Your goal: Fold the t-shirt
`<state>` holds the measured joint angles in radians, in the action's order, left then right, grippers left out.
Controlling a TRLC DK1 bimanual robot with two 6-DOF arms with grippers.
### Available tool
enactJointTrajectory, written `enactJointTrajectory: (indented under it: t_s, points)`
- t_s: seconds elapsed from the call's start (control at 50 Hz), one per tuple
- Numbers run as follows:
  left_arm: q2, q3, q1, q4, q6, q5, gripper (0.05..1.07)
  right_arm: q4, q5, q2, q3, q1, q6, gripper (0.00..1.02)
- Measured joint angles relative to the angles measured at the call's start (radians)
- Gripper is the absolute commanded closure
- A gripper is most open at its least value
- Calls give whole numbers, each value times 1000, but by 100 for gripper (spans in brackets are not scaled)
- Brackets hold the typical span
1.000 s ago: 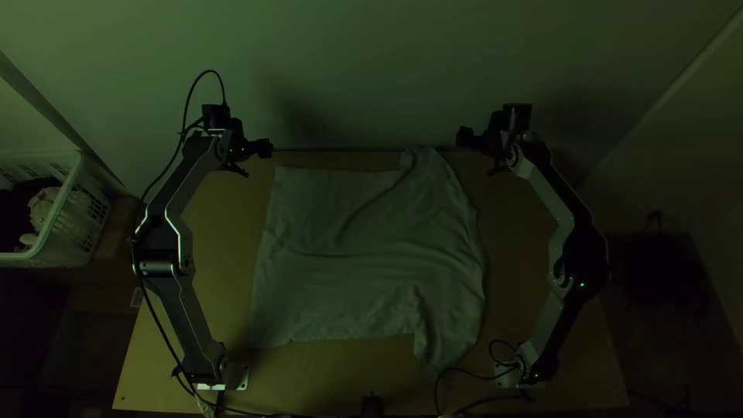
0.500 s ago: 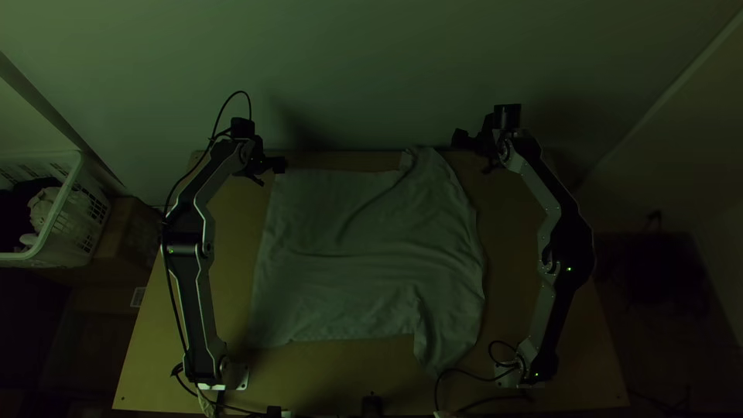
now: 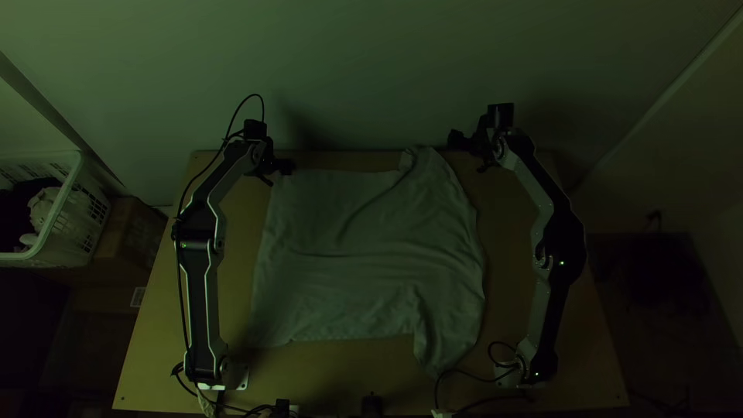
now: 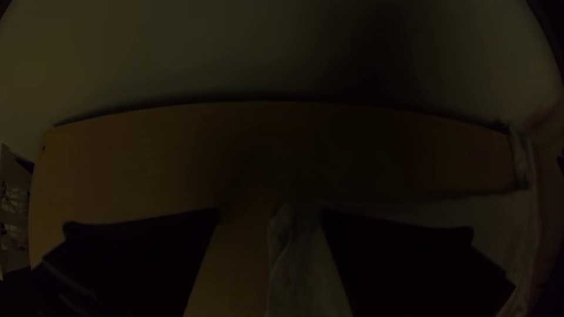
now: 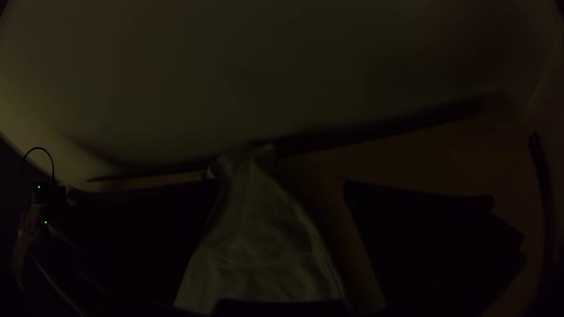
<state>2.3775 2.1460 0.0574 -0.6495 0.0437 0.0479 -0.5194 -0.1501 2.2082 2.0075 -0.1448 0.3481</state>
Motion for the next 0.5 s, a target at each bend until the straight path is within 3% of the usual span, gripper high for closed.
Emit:
enactJointTrajectory:
  t_s: [0.04,0.2,0.34,0.44,0.5]
  points:
    - [5,10,1,0,-8,2,106,-46,0,23,38,0,2,5]
    - [11,17,4,8,-18,-2,105,-140,0,110,157,-1,11,10]
    - [11,17,5,8,-18,-6,105,-158,3,171,209,-5,11,26]
    - [11,17,3,8,-18,-6,105,-163,4,208,237,-10,11,50]
    - [11,17,2,7,-18,-6,105,-163,8,225,240,-14,11,52]
